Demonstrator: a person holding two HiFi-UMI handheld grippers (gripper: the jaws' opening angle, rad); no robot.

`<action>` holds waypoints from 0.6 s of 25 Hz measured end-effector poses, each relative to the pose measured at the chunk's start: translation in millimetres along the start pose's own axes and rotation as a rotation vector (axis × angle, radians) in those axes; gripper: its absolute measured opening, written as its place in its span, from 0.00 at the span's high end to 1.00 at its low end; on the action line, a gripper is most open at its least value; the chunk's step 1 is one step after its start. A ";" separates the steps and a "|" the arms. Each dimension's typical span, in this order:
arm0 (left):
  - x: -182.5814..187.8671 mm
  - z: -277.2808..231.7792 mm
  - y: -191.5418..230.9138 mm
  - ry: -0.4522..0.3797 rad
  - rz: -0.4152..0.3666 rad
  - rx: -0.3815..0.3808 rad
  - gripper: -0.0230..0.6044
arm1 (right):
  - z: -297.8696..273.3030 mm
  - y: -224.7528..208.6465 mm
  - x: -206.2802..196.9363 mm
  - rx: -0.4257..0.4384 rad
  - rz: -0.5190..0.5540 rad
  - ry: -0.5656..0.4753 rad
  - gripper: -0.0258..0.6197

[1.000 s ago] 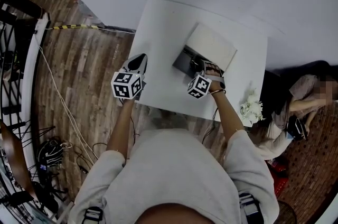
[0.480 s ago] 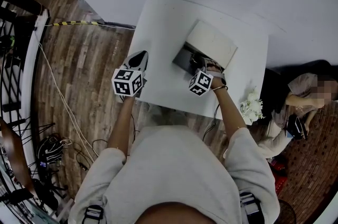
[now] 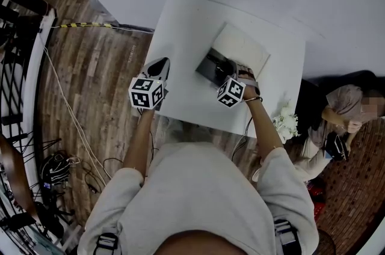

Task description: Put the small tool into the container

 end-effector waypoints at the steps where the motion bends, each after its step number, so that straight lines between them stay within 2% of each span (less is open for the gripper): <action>1: 0.3 -0.1 -0.7 -0.002 -0.001 0.000 0.94 | 0.8 -1.1 0.2 0.002 0.007 0.000 0.69; 5: 1.7 -1.3 -1.5 -0.005 -0.003 0.000 0.94 | 2.1 -4.2 0.4 0.022 0.020 0.008 0.65; 15: 2.2 -3.9 -4.9 0.002 -0.003 -0.006 0.94 | 6.2 -14.4 3.2 0.120 -0.052 0.005 0.48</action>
Point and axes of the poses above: the fingertips, and each gripper's own axes: z backward along the fingers, y to its left, x out of its top, the point moved 3 cm from there along z, backward along the fingers, and after that the axes turned 7 degrees about z, right-handed, at the moved point
